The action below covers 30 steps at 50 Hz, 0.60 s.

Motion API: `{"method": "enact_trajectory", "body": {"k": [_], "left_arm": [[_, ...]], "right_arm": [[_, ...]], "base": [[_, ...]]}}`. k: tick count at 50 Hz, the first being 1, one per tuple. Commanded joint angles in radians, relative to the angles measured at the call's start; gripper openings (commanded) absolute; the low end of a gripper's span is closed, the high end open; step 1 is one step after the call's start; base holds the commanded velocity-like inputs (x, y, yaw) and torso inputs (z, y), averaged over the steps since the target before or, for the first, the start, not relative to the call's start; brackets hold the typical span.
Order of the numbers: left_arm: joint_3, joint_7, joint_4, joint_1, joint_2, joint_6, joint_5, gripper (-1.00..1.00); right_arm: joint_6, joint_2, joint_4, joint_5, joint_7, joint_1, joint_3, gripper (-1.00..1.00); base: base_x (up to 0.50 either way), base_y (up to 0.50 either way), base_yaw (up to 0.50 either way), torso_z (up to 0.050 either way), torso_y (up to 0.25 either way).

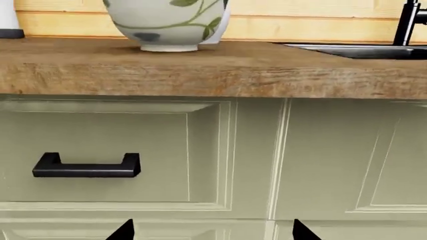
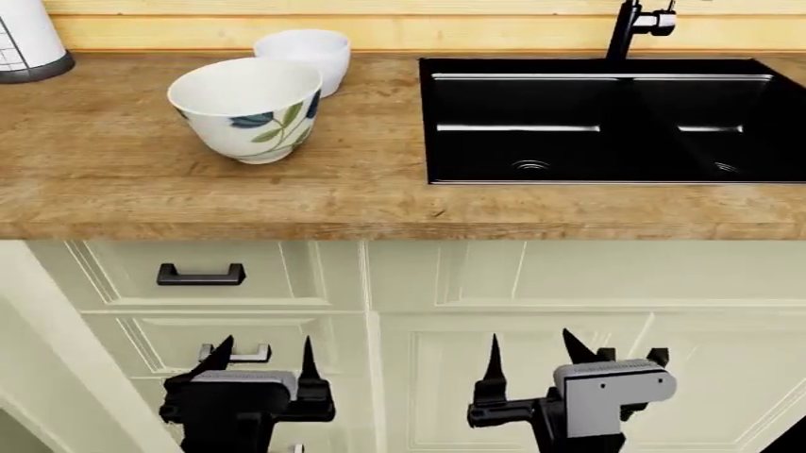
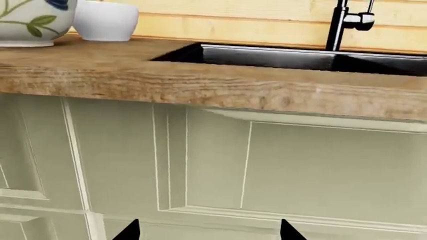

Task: Stack the bowls in the sink.

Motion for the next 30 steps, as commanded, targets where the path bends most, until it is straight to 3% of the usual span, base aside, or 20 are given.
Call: {"method": "enact_trajectory", "body": {"k": [1, 5, 7, 9, 11, 13, 14, 17, 24, 30], "left_arm": [[-0.117, -0.070, 0.520, 0.011, -0.161, -0.447, -0.158, 1.00], [-0.332, -0.155, 0.806, -0.108, -0.261, -0.830, -0.410, 1.00], [-0.506, -0.289, 0.864, -0.236, -0.331, -1.028, -0.688, 1.00], [-0.620, -0.556, 0.826, -0.389, -0.458, -1.125, -0.988, 1.00], [-0.569, -0.790, 0.759, -0.522, -0.611, -1.088, -1.288, 1.00], [-0.474, -0.895, 0.706, -0.644, -0.723, -1.080, -1.568, 1.00], [-0.424, -0.925, 0.681, -0.702, -0.766, -1.086, -1.600, 1.00], [-0.281, -0.960, 0.616, -0.857, -0.850, -1.127, -1.662, 1.00], [0.178, -1.075, 0.442, -1.336, -0.907, -1.296, -1.926, 1.00], [0.376, -1.169, 0.349, -1.546, -0.918, -1.340, -2.048, 1.00]], "right_arm": [[0.583, 0.108, -0.551, 0.064, 0.061, 0.080, 0.067, 1.00], [0.922, 0.131, -0.751, 0.206, 0.108, 0.238, 0.209, 1.00], [0.949, 0.307, -0.752, 0.506, 0.395, 0.335, 0.283, 1.00], [0.996, 0.421, -0.751, 0.806, 0.692, 0.454, 0.356, 1.00], [1.024, 0.489, -0.721, 1.106, 0.879, 0.569, 0.372, 1.00], [1.014, 0.551, -0.685, 1.406, 1.023, 0.678, 0.323, 1.00], [1.008, 0.574, -0.667, 1.527, 1.081, 0.730, 0.287, 1.00], [1.010, 0.607, -0.617, 1.632, 1.202, 0.869, 0.173, 1.00], [1.036, 0.623, -0.496, 1.764, 1.375, 1.120, -0.062, 1.00], [1.024, 0.643, -0.458, 1.770, 1.402, 1.173, -0.129, 1.00]], "base": [[0.00, 0.00, 0.00, 0.000, 0.000], [0.00, 0.00, 0.00, 0.000, 0.000], [0.00, 0.00, 0.00, 0.000, 0.000], [0.00, 0.00, 0.00, 0.000, 0.000], [0.00, 0.00, 0.00, 0.000, 0.000], [0.00, 0.00, 0.00, 0.000, 0.000], [0.00, 0.00, 0.00, 0.000, 0.000], [0.00, 0.00, 0.00, 0.000, 0.000], [0.00, 0.00, 0.00, 0.000, 0.000], [0.00, 0.00, 0.00, 0.000, 0.000]]}}
